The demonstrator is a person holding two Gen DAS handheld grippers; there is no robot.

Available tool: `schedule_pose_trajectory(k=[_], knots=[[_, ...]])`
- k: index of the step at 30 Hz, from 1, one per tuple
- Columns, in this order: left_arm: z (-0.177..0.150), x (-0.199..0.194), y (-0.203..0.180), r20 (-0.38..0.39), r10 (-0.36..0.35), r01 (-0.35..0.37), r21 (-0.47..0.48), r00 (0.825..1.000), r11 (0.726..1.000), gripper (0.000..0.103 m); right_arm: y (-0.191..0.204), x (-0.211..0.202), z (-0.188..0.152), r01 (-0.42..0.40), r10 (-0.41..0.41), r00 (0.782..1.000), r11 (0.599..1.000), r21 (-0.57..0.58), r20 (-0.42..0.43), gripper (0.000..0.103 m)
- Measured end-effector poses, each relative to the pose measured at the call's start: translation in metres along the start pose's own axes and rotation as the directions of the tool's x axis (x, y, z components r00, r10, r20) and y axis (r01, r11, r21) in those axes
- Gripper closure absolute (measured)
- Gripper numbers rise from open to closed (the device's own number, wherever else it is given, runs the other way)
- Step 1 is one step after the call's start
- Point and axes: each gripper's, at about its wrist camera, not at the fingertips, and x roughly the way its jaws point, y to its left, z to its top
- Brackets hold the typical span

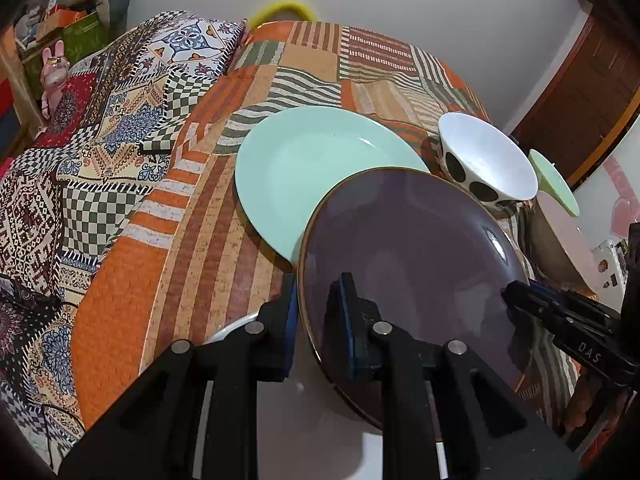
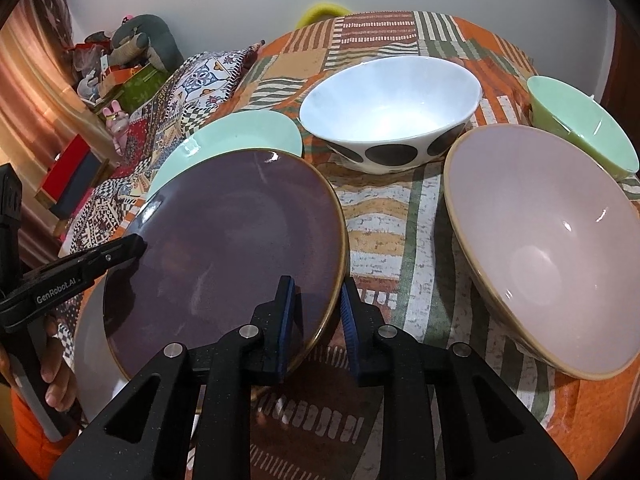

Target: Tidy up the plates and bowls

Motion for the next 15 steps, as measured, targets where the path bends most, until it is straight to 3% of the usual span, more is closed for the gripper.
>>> schedule_pose_trajectory(k=[15], knots=[[-0.009,-0.025,-0.016,0.038,0.000,-0.001,0.016,0.999,1.000,0.084,-0.002,-0.018,0.000,0.006,-0.006,1.000,1.000,0.016,0.029,0.082]])
